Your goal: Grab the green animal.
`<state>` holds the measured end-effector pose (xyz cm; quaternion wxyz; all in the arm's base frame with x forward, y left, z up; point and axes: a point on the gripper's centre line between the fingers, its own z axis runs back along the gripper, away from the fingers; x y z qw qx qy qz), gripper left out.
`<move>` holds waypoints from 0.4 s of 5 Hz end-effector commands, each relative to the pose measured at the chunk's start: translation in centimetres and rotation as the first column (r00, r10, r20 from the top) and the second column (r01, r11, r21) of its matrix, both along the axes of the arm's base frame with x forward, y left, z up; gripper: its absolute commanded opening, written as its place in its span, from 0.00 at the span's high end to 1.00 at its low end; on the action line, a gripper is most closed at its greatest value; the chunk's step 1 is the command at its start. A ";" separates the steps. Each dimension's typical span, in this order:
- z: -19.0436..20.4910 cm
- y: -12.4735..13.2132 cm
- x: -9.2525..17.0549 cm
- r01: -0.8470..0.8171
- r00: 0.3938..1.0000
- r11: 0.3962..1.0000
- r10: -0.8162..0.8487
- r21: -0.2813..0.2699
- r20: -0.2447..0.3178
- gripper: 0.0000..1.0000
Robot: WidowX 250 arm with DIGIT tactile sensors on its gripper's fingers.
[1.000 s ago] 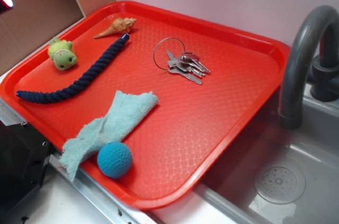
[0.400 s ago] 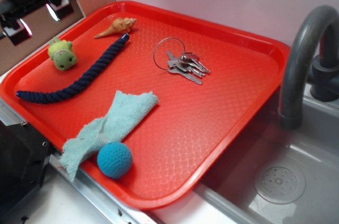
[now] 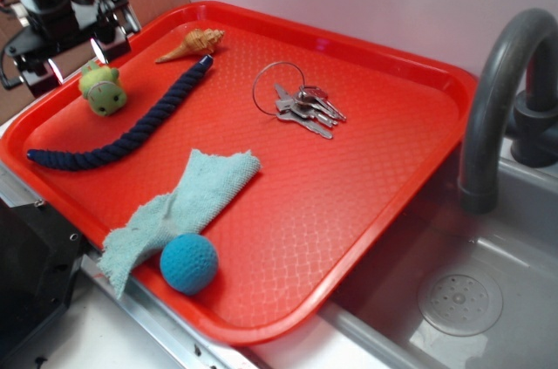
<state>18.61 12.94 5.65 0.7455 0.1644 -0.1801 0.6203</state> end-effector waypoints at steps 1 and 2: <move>-2.5 1.0 -0.8 0.057 0.998 0.998 -0.057 0.029 0.001 0.00; -3.6 0.9 -0.8 0.069 0.998 0.998 -0.069 0.013 -0.007 0.00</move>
